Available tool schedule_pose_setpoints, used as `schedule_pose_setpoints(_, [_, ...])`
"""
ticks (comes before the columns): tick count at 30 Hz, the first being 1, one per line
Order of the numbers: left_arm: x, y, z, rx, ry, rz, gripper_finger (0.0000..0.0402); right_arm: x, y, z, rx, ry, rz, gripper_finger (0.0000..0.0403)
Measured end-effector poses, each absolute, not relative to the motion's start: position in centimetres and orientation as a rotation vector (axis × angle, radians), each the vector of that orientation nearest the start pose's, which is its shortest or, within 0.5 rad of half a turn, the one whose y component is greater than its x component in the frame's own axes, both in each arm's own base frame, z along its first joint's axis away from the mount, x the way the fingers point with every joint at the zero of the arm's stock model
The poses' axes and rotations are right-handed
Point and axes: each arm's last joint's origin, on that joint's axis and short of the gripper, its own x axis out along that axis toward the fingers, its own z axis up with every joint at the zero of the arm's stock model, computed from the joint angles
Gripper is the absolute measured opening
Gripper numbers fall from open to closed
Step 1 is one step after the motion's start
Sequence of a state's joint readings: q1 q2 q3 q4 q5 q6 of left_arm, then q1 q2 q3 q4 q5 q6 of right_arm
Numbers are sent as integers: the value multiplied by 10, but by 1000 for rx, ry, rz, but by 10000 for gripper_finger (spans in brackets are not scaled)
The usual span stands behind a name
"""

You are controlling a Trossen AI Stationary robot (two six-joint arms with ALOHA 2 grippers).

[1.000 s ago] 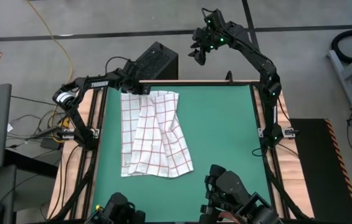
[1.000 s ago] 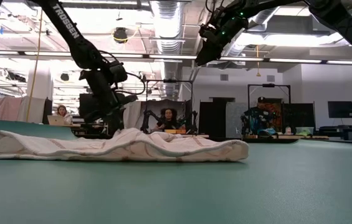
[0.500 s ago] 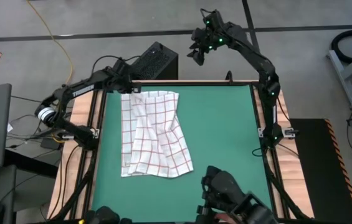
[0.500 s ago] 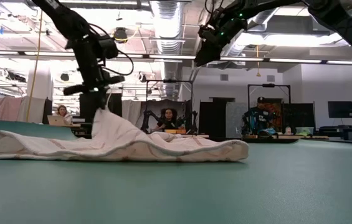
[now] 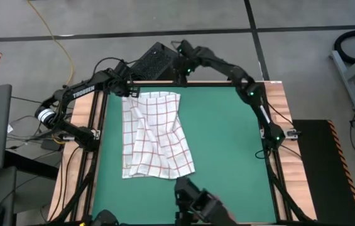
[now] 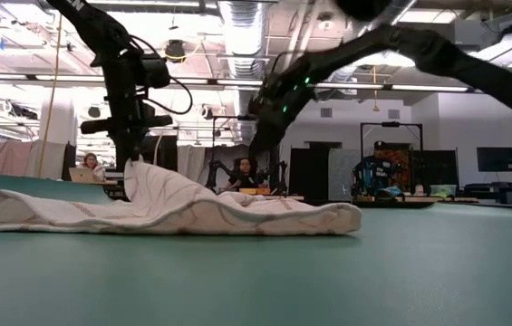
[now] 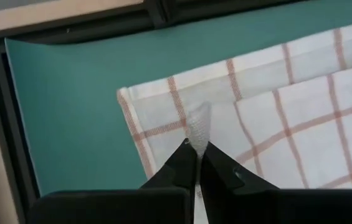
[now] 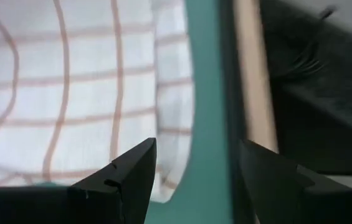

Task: Roll towel into tight, uniform cylinder
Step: Roll the white towel

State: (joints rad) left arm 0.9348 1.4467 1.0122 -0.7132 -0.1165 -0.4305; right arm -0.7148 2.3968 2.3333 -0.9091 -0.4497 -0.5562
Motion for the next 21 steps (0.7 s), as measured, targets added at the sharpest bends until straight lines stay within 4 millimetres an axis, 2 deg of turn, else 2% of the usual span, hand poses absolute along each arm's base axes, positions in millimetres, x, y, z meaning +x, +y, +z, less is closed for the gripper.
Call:
schedule_pose_setpoints(2, [159, 222, 228, -827, 918, 1167, 0, 402, -325, 234, 23, 881, 21, 248])
schedule_pose_setpoints(5, [158, 220, 227, -818, 950, 1164, 0, 405, -320, 222, 51, 931, 55, 248])
schedule_pose_setpoints(13, [158, 220, 227, -801, 959, 1170, 0, 403, -312, 223, 51, 961, 109, 248])
schedule_pose_setpoints(21, [158, 220, 227, -800, 957, 1170, 0, 404, -315, 212, 60, 969, 121, 248])
